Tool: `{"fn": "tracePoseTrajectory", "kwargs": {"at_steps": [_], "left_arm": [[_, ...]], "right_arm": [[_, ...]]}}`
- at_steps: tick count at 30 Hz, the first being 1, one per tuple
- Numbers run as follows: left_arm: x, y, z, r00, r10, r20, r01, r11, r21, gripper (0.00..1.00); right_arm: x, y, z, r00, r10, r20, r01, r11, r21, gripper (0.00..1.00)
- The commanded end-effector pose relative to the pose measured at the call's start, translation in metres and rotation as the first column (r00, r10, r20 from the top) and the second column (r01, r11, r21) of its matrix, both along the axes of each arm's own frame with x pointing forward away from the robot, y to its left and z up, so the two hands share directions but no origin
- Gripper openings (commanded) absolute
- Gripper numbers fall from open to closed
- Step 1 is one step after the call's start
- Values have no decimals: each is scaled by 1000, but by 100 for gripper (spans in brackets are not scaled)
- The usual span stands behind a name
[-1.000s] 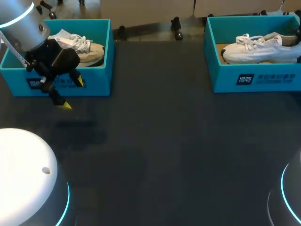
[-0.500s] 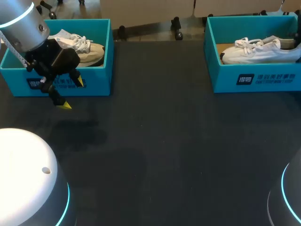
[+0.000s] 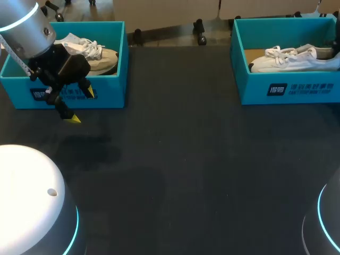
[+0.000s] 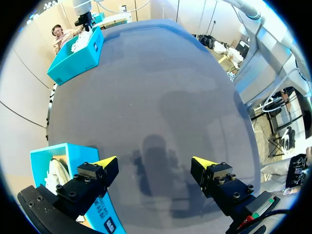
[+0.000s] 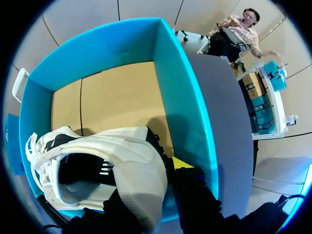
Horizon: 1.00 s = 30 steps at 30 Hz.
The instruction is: Take the shoe out of the shoebox, open the shoe tongue, remove and reinsert the insole, then place the shoe into the shoebox
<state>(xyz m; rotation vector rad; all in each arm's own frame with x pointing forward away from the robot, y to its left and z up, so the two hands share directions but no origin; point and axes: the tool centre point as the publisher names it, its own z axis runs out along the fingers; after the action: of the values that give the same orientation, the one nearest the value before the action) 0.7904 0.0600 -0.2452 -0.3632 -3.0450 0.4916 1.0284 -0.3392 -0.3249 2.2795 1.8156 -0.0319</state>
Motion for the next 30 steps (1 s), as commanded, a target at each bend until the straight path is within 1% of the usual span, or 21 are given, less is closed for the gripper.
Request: {"fn": "tracePoseTrajectory", "kwargs": {"at_steps": [1,4,10,17,22,30], "left_arm": [[0,0,0,1000,-1,0,1,1000,3,100],[0,0,0,1000,-1,0,1,1000,3,100],[0,0,0,1000,-1,0,1,1000,3,100],[0,0,0,1000,-1,0,1,1000,3,100],[0,0,0,1000,-1,0,1,1000,3,100],[0,0,0,1000,-1,0,1,1000,3,100]], "right_arm": [[-5,1,0,1000,-4,0,4,1000,2,0],[-6,3,-5,1000,-3,-4,3,1000,5,0],[-1,9,-18,1000,10,-15,-10,1000,7,0],[0,6,-30,1000,15,-21,-15,1000,18,0],[-1,5,-36,999,27,-19,-26,999,37,0],[5,5,-40,999,45,-21,-44,998,33,0]]}}
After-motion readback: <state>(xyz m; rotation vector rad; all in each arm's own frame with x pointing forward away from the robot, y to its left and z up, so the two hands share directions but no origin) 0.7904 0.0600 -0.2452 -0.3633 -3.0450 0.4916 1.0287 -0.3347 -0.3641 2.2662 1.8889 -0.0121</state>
